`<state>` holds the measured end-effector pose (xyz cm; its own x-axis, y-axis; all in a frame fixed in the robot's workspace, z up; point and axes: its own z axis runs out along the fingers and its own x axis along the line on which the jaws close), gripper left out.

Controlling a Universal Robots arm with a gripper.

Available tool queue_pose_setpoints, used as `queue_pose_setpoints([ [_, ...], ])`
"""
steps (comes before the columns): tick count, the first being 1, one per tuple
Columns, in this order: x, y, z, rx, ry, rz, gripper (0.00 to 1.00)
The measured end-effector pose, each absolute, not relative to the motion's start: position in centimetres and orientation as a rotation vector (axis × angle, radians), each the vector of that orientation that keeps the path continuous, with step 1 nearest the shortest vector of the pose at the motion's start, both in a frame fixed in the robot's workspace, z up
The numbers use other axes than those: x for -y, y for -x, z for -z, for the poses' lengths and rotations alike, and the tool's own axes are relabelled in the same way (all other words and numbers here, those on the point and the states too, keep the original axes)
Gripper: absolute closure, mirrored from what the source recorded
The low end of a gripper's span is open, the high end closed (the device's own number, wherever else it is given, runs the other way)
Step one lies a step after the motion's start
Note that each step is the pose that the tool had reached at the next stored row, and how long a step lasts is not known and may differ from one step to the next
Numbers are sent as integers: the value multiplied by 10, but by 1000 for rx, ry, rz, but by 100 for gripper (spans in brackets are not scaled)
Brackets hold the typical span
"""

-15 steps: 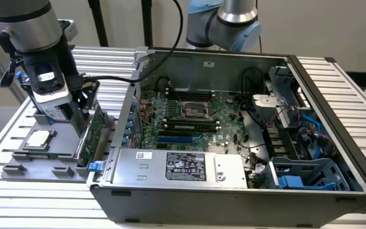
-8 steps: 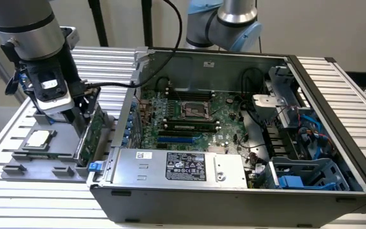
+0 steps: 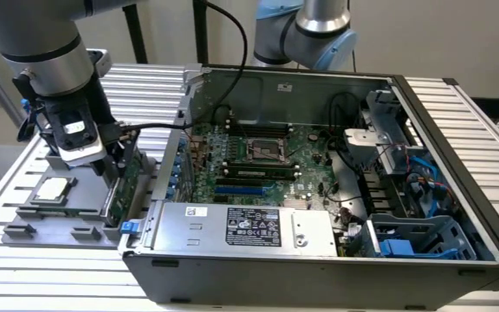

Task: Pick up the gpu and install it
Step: 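Pick up the gpu and move the gpu toward the slot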

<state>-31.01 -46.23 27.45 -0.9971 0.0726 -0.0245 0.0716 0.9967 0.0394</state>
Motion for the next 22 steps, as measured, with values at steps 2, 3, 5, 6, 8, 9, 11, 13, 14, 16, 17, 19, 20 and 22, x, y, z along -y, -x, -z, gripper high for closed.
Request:
queue_pose_setpoints([
  [2,461,310,-271,-3113,-112,-60,0],
  [3,460,310,-269,-3113,-112,-60,0],
  [5,459,310,-265,-3113,-112,-60,0],
  [6,458,310,-263,-3113,-112,-60,0],
  [8,456,310,-260,-3113,-112,-60,0],
  [9,456,310,-258,-3112,-112,-60,0],
  [11,454,310,-253,-3112,-112,-60,0],
  [13,454,310,-249,-3111,-112,-60,0],
  [14,454,310,-247,-3111,-112,-60,0],
  [16,454,310,-244,-3108,-112,-60,0],
  [17,454,310,-243,-3108,-112,-60,0],
  [19,454,310,-243,-3108,-112,-60,0],
  [20,454,310,-243,-3108,-113,-60,0],
  [22,454,310,-243,-3108,-113,-60,0],
])
